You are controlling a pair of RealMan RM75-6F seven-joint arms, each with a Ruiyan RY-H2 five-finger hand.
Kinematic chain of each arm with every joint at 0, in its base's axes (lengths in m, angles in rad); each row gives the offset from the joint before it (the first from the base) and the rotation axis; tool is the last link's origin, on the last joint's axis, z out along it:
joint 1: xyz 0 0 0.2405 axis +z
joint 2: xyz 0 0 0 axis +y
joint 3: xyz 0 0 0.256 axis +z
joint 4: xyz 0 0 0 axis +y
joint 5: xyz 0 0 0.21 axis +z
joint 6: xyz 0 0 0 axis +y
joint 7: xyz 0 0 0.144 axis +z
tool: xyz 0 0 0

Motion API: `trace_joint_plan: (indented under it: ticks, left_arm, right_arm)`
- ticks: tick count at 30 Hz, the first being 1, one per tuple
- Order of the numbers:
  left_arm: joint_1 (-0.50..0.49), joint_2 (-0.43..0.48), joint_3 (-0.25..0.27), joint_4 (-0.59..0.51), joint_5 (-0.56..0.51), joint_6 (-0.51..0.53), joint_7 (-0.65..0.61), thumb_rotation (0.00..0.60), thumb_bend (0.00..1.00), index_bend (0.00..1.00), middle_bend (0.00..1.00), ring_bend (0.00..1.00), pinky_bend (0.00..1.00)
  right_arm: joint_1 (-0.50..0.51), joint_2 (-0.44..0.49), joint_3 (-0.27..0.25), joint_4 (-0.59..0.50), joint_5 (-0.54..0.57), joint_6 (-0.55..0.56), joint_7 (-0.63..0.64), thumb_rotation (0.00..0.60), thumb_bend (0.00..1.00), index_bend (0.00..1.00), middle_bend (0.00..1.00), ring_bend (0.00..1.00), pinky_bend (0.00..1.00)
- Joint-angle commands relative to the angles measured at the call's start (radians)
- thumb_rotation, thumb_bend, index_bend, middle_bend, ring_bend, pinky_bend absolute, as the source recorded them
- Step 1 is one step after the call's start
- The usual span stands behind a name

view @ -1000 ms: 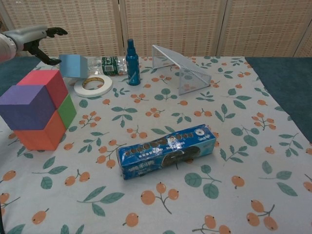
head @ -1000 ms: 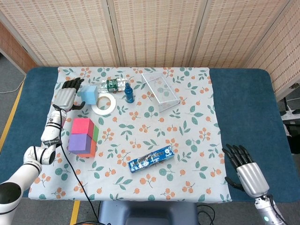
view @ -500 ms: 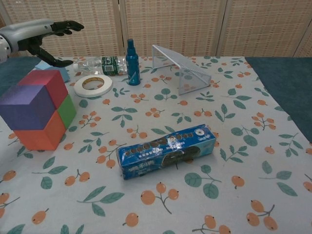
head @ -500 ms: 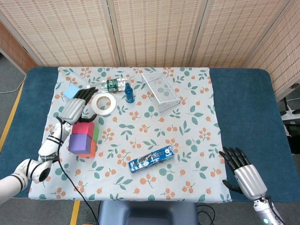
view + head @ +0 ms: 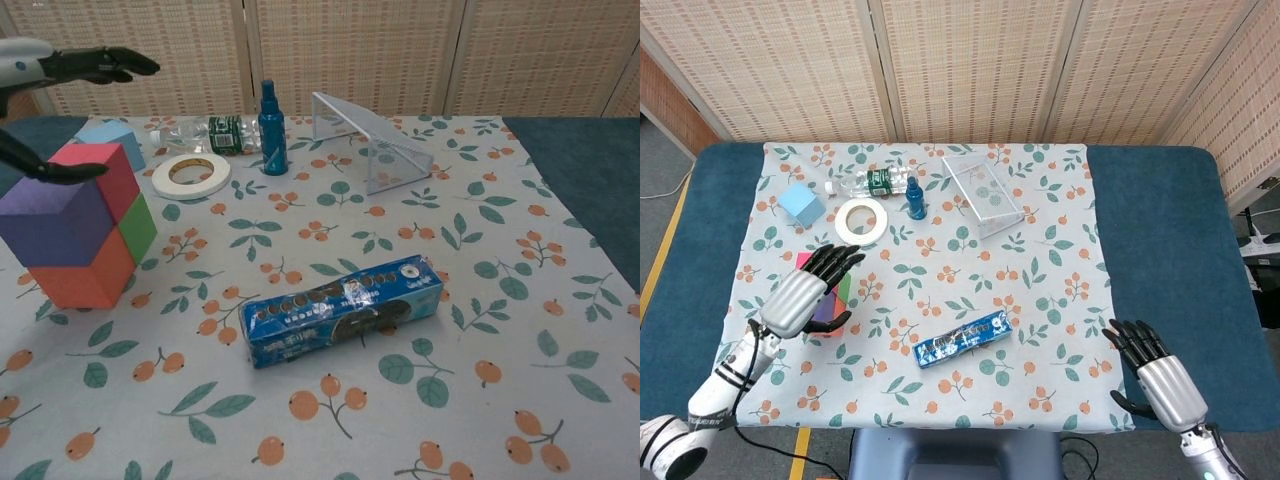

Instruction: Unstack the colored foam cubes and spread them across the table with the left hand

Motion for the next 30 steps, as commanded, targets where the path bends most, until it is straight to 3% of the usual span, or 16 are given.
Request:
trace_joint_plan:
  ticks: [1,10,18,26,30]
  left_arm:
    - [0.036,-0.004,0.035,0.012,0.008,0.018,0.013,0.6,0.34,0.0,0.02,0.0,0.04]
    - [0.11,-0.077,0.082,0.12,0.09,0.115,0.127,0.6,0.34,0.0,0.05,0.01,0.04]
    - [0.205,-0.229,0.1,0.314,0.145,0.261,0.235,0.6,0.34,0.07,0.13,0.06,0.08]
    - [0.22,-0.296,0.089,0.429,0.143,0.274,0.213,0.6,0.34,0.07,0.13,0.06,0.08]
    - [0.225,-0.322,0.084,0.471,0.152,0.29,0.194,0.6,0.34,0.09,0.15,0.11,0.13]
  right_arm:
    - [0.001,0.006,-0.004,-0.003,-0.007,0.003,0.012,0.6,0.15,0.0,0.0,0.0,0.0]
    - [0.001,0.007,-0.007,-0.003,-0.01,0.001,0.014,0.6,0.16,0.0,0.0,0.0,0.0]
    - [0.001,0.006,-0.005,-0.001,-0.007,0.0,0.015,0.6,0.16,0.0,0.0,0.0,0.0]
    - [-0.001,0.01,-0.004,-0.002,-0.007,0.007,0.019,0.6,0.16,0.0,0.0,0.0,0.0]
    - [-0.001,0.009,-0.003,-0.002,-0.005,0.004,0.018,0.6,0.16,0.0,0.0,0.0,0.0]
